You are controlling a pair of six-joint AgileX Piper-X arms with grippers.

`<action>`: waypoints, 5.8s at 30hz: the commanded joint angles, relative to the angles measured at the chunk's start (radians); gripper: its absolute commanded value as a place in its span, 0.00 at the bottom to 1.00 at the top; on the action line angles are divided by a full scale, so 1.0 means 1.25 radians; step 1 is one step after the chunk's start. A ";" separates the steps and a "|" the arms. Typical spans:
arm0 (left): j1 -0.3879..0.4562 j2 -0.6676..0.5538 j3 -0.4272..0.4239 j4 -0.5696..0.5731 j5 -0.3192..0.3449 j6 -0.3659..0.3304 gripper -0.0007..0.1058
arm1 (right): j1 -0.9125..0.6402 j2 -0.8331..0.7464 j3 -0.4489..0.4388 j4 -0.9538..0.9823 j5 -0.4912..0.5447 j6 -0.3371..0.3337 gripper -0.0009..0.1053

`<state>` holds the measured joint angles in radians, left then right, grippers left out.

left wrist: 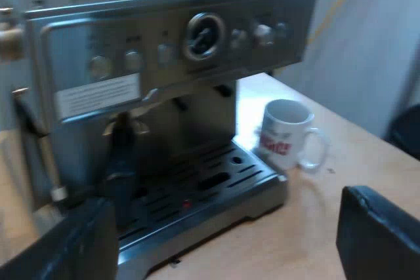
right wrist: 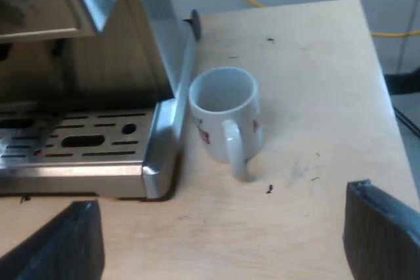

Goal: Place mug into machine

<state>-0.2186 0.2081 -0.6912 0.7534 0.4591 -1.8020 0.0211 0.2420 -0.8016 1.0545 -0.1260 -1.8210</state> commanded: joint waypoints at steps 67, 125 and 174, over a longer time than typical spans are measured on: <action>-0.284 0.622 -0.009 -0.439 -0.132 0.027 0.66 | 0.060 0.612 0.494 -1.102 0.004 0.084 0.89; -0.284 0.622 -0.009 -0.433 -0.106 0.027 0.66 | 0.060 1.085 0.333 -1.420 0.045 0.066 0.61; -0.284 0.207 -0.009 -0.100 -0.126 0.027 0.66 | 0.198 0.188 0.326 -0.568 0.127 0.001 0.01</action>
<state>-0.5694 0.4815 -0.6948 0.5992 0.3186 -1.7652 0.2611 0.5008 -0.3691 0.3537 0.0517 -1.8011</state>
